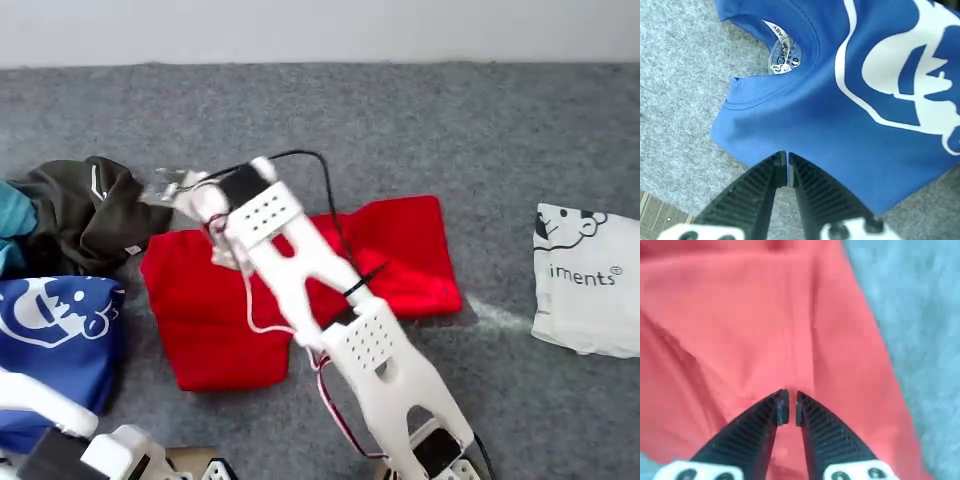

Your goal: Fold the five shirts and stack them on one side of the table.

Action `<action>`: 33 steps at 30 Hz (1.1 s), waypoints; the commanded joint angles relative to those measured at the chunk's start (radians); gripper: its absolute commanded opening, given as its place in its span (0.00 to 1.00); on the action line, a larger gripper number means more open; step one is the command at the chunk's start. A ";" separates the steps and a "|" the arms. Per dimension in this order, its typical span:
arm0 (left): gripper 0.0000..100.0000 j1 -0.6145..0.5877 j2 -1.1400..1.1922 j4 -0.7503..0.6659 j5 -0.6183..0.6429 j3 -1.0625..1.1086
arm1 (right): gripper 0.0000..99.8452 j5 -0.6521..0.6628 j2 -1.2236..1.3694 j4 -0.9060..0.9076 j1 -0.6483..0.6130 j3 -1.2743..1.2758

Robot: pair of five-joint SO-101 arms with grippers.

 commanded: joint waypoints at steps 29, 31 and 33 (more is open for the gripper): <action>0.02 -0.064 -0.012 0.046 -0.002 -0.042 | 0.04 -0.121 -0.197 0.047 -0.128 0.074; 0.02 -0.081 -0.012 0.046 -0.002 -0.042 | 0.04 -0.121 -0.286 0.047 -0.128 0.215; 0.02 -0.098 -0.012 0.046 -0.002 -0.042 | 0.04 -0.123 -0.369 0.047 -0.128 0.351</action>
